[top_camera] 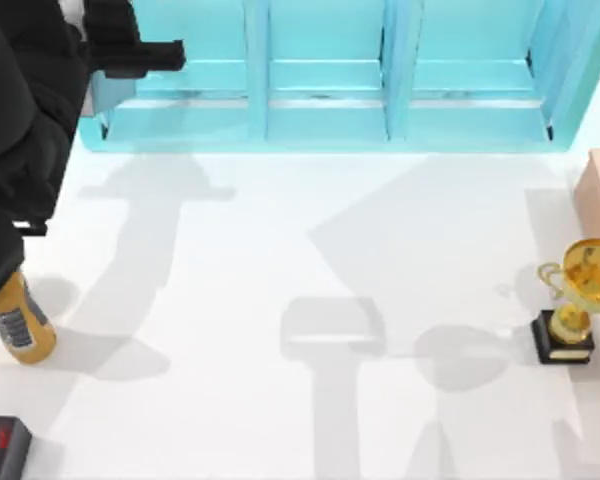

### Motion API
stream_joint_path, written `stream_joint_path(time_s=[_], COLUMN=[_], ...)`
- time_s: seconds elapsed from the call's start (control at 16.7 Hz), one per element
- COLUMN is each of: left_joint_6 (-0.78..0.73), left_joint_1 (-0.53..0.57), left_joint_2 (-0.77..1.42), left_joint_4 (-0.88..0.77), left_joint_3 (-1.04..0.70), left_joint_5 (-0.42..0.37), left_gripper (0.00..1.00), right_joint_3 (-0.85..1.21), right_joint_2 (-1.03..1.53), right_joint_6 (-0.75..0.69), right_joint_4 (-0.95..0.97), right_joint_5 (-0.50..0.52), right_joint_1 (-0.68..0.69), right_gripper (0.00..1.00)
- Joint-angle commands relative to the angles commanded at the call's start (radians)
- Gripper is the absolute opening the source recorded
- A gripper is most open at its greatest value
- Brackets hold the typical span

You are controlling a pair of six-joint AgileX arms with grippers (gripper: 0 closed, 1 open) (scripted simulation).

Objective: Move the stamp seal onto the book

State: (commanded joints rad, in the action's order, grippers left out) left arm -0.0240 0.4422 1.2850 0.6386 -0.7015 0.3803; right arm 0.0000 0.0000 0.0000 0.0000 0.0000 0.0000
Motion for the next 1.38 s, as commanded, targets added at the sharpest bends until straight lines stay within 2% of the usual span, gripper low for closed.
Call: stream_joint_path(time_s=[0.48,0.72,1.02,1.38], left_joint_6=[-0.003,0.091,0.409,0.990], left_joint_1=[0.014,0.051,0.165,0.343], left_joint_2=[-0.048,-0.001,0.137,0.346], left_joint_4=[-0.049,-0.079,-0.185,-0.374], left_joint_3=[0.049,0.016,-0.082,-0.236], left_joint_5=[0.018,0.058,0.184,0.385], left_gripper=[0.00,0.00,0.00,0.00], right_joint_3=[0.000,0.000,0.000,0.000], right_joint_2=[0.000,0.000,0.000,0.000], right_joint_6=[0.000,0.000,0.000,0.000], right_joint_4=[0.000,0.000,0.000,0.000], right_joint_5=[0.000,0.000,0.000,0.000], right_joint_1=[0.000,0.000,0.000,0.000], right_gripper=[1.00,1.00,1.00,1.00])
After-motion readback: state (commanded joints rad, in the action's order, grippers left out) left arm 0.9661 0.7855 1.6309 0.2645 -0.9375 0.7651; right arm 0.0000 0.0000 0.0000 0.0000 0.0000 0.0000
